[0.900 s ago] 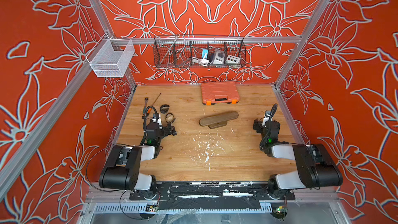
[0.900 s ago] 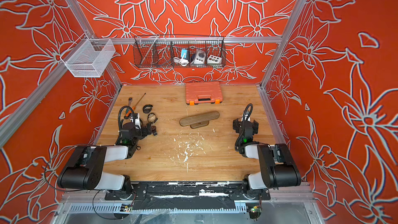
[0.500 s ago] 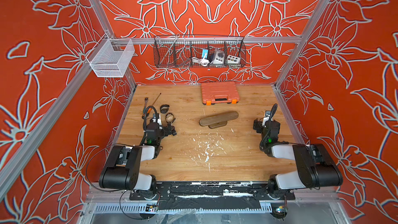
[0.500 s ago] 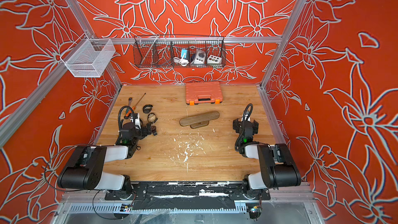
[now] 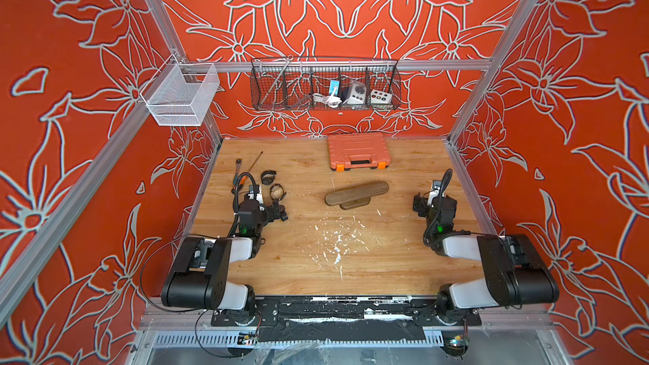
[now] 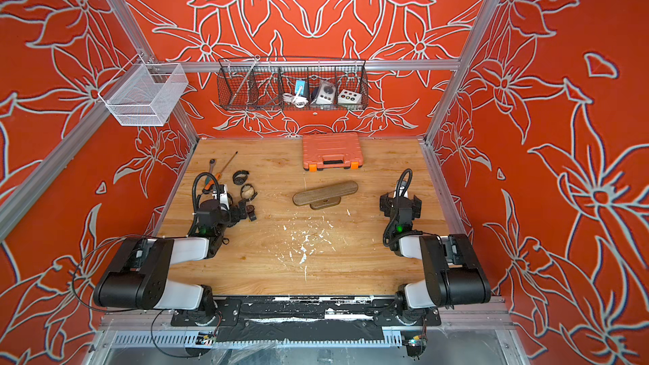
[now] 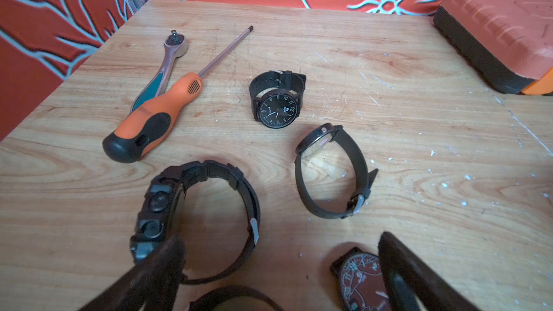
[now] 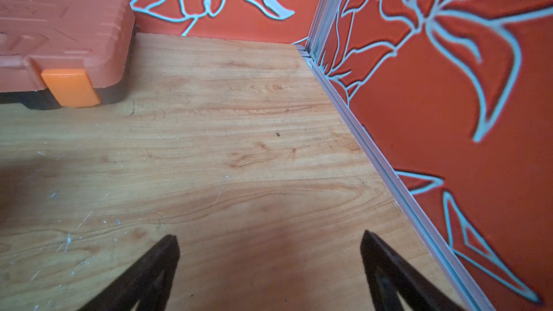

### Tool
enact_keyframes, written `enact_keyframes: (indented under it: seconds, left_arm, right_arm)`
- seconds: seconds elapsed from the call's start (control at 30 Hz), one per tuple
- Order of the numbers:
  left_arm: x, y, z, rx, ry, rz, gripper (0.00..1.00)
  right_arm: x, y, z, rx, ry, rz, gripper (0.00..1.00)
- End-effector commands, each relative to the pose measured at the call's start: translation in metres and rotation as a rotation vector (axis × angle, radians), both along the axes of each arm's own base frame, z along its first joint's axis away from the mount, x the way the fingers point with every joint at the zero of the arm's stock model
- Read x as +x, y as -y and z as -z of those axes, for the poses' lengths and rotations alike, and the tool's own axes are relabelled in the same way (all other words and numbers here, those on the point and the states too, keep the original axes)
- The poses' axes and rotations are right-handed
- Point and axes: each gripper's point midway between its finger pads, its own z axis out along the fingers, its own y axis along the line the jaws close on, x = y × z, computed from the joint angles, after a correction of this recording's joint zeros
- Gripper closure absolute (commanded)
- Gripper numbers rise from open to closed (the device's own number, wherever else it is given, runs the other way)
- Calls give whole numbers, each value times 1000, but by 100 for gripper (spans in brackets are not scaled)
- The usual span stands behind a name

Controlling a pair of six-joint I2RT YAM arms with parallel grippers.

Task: Place watch on stand
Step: Move the stand to the center of the board.

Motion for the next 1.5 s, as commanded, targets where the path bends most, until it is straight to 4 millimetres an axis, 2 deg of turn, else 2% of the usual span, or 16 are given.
enact_keyframes:
  seconds: [0.0,0.1,0.17,0.33,0.43,0.53,0.6,0.67,0.7,0.8,0.9,1.03,1.13,1.23,1.37,1.47]
  left_arm:
    - [7,6,-29,37,27,15,2]
    - [-2,11,-55,84,67,3,2]
    - [-11,7,-75,72,123,-67,2]
    - [-39,-23,-113,-213,159,-387,2]
    - [-49,-15,-122,-405,132,-427,2]
    - [-54,11,-129,-549,98,-314,2]
    - [-60,23,-130,-628,88,-268,2]
    - [-78,16,-115,-732,53,-372,2]
    - [-82,18,-115,-738,60,-354,2]
    - [-93,29,-130,-687,61,-234,2]
    - [-103,34,-132,-625,-26,-224,2]
    - [-102,48,-132,-598,-115,-157,2]
    - [-93,74,-127,-609,-173,-52,2]
    - [-85,101,-112,-577,-272,12,2]
    - [-73,149,-92,-562,-374,135,2]
    - [-65,182,-86,-565,-412,209,2]
  right_arm:
    - [-1,-19,-8,-17,9,-118,2]
    - [-8,-21,-31,-33,48,-124,2]
    - [-12,-24,-50,-38,59,-136,2]
    - [-24,-34,-112,134,178,-153,2]
    - [-37,-26,-132,295,200,-73,2]
    - [-60,-4,-115,599,206,159,2]
    - [-61,-21,-122,632,212,41,2]
    - [-61,-44,-129,588,174,-113,2]
    - [-61,-48,-128,565,134,-139,2]
    - [-52,-64,-125,499,-29,-216,2]
    - [-39,-87,-114,515,-147,-297,2]
    - [-32,-118,-94,459,-275,-379,2]
    - [-37,-144,-75,472,-368,-437,2]
    - [-43,-158,-58,492,-446,-441,2]
    - [-34,-163,-55,524,-459,-431,2]
    - [-20,-166,-51,526,-482,-412,2]
